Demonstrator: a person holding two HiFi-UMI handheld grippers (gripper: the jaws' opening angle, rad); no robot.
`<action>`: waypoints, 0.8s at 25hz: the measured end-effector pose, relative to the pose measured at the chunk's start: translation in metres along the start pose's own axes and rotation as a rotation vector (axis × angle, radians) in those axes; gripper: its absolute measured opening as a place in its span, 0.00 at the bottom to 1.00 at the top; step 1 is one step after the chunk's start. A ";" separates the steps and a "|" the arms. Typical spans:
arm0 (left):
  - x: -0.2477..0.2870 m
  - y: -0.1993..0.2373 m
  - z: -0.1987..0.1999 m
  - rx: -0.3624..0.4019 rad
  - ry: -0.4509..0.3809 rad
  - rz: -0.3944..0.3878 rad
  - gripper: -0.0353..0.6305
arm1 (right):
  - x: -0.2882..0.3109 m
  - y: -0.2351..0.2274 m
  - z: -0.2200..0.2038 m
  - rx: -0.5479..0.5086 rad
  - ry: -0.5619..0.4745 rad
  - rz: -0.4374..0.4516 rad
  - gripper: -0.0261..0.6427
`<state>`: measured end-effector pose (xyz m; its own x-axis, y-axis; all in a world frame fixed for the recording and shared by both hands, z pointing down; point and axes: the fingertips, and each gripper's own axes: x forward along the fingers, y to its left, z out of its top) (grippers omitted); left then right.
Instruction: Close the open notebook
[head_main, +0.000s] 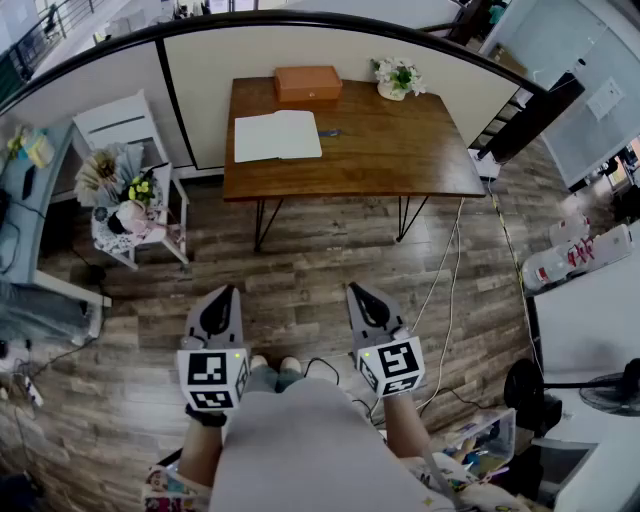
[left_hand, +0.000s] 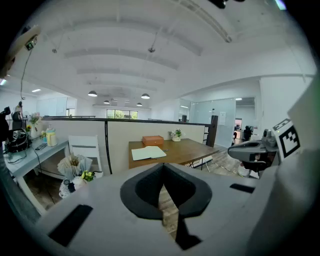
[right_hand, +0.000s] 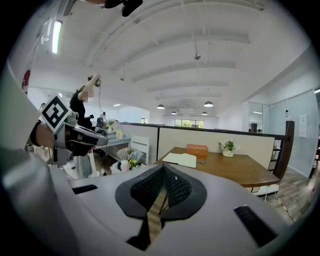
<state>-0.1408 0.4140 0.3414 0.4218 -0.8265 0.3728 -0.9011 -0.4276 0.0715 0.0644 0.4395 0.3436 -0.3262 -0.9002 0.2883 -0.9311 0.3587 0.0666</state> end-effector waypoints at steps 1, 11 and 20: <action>0.001 -0.001 -0.001 -0.003 -0.003 0.003 0.05 | -0.001 -0.003 0.000 0.003 -0.009 -0.001 0.04; 0.000 -0.018 -0.001 -0.046 -0.055 0.004 0.06 | -0.013 -0.020 -0.001 0.021 -0.039 0.018 0.05; 0.017 -0.005 -0.009 -0.079 -0.035 -0.007 0.28 | 0.009 -0.022 -0.003 0.064 -0.022 0.054 0.25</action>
<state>-0.1295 0.4055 0.3554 0.4299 -0.8367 0.3393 -0.9028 -0.4041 0.1474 0.0824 0.4239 0.3473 -0.3792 -0.8853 0.2692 -0.9202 0.3913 -0.0096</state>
